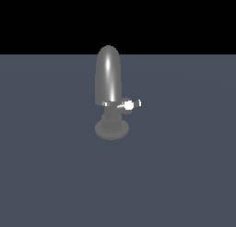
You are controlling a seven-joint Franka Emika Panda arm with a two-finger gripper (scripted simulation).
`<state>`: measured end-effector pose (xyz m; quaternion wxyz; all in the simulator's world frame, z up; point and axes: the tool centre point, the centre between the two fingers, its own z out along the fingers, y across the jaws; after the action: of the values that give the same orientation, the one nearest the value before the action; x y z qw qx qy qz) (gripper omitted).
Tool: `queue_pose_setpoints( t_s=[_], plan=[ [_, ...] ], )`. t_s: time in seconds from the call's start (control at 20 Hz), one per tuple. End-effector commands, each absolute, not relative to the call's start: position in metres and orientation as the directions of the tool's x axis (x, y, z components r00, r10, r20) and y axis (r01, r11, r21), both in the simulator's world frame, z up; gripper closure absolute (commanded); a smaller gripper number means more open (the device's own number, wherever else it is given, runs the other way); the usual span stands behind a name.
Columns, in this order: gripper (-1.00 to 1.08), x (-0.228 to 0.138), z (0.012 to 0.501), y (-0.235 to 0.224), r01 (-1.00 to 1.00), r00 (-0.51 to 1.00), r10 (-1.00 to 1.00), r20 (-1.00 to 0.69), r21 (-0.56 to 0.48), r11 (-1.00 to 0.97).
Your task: Turn on the faucet by rotating a designated handle.
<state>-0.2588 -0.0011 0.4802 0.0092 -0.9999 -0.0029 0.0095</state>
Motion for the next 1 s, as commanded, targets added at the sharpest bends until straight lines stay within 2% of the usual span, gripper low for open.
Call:
queue_pose_setpoints(
  t_s=[0.0,0.5,0.95],
  plan=[
    [1.08,-0.259,0.480,-0.001,0.006,1.000,0.006,-0.019,-0.018,-1.000],
    [1.08,-0.248,0.480,0.002,-0.029,0.998,-0.027,-0.059,-0.032,-0.999],
    [1.08,-0.217,0.477,0.009,-0.125,0.979,-0.114,-0.168,-0.062,-0.990]
  ],
)
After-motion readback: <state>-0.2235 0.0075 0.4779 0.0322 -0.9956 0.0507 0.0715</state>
